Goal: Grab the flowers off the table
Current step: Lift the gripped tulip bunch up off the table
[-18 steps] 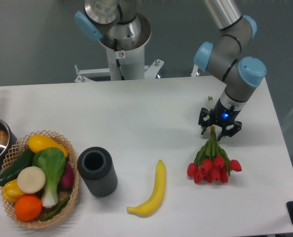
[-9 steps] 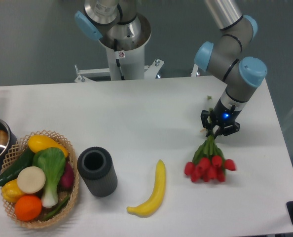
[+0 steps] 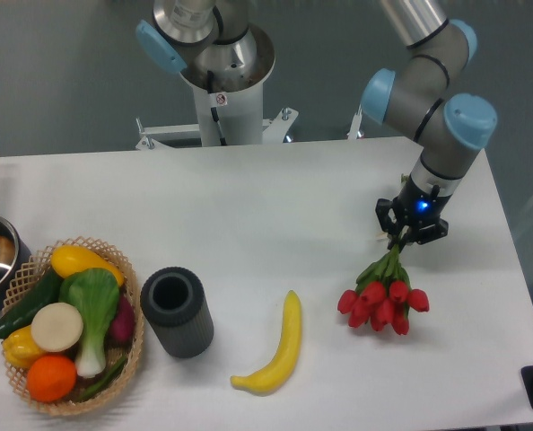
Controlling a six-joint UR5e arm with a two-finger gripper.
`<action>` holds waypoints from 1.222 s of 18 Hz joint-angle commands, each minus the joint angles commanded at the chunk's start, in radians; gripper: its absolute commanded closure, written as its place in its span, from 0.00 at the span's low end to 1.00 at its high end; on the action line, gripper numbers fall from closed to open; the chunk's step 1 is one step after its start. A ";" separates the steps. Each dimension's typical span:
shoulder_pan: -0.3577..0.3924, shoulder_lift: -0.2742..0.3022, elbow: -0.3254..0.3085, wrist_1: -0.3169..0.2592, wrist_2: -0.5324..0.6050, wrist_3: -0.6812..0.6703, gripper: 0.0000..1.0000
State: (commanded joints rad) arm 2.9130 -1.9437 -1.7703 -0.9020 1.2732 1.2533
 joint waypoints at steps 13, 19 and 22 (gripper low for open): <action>-0.017 0.199 0.075 0.014 -0.526 -0.199 0.77; -0.055 0.230 0.152 0.014 -0.799 -0.284 0.77; -0.090 0.244 0.181 0.026 -0.848 -0.324 0.77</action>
State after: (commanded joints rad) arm 2.8226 -1.6997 -1.5892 -0.8759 0.4251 0.9297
